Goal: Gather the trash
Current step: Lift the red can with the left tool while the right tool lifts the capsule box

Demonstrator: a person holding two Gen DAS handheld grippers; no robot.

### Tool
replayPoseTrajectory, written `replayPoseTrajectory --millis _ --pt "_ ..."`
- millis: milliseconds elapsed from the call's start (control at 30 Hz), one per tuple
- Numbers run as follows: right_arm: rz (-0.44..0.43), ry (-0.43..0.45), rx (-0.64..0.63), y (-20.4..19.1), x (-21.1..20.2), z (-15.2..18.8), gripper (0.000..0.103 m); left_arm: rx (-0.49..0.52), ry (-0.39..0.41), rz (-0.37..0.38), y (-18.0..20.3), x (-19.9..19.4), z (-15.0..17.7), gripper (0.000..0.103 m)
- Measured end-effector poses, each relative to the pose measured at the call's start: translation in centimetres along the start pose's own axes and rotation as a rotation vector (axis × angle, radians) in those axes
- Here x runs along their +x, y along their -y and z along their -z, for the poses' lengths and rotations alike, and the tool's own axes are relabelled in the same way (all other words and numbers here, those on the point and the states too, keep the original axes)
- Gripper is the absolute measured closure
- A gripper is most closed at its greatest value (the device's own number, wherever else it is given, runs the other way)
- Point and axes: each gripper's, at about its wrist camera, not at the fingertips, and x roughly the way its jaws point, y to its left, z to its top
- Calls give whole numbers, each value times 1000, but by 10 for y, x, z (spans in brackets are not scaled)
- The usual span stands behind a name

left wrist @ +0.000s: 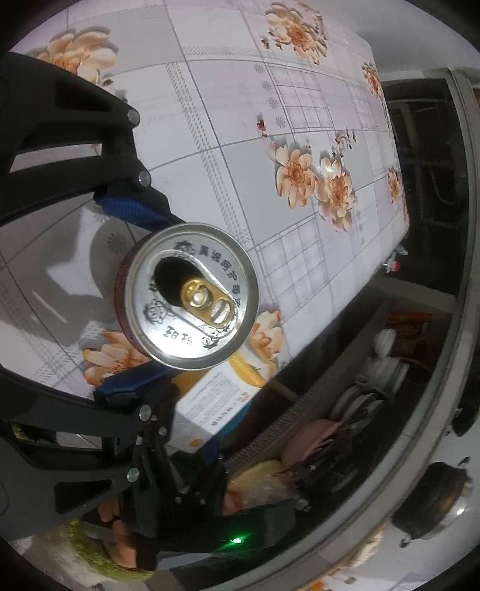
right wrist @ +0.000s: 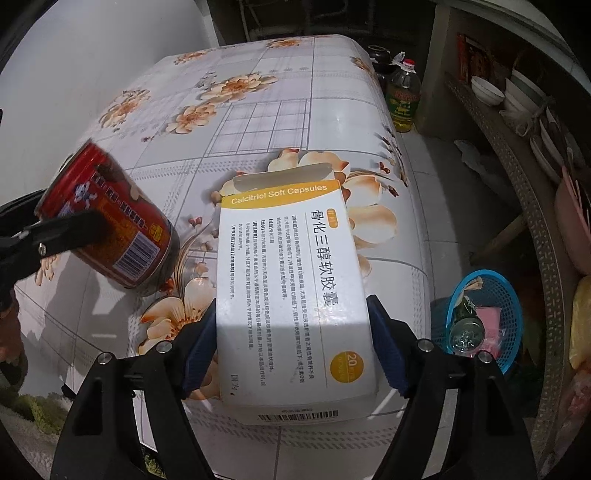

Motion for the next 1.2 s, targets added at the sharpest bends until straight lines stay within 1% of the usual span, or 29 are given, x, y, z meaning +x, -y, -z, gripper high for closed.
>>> replayPoseTrajectory --millis 33,67,100,200,600,667,733,1200 --pt "1 -3 0 -1 0 0 28 -14 16 8 -2 0 2 38" --pt "1 -5 2 -1 -1 1 27 -23 23 6 -3 1 3 32" --pt "1 -6 4 -1 -1 1 26 -26 27 5 -4 2 3 31" --pt "-5 1 11 -1 -3 2 24 -29 57 1 -3 2 7 29" --pt "-28 17 72 5 -6 0 23 -47 103 -41 1 6 13 29" --pt "-31 18 76 5 -5 0 23 -45 103 -50 2 7 13 31" --pt "-28 20 74 5 -4 0 23 -43 99 -56 4 8 13 34" --pt "0 20 58 -1 1 1 24 -14 79 -127 13 11 12 36"
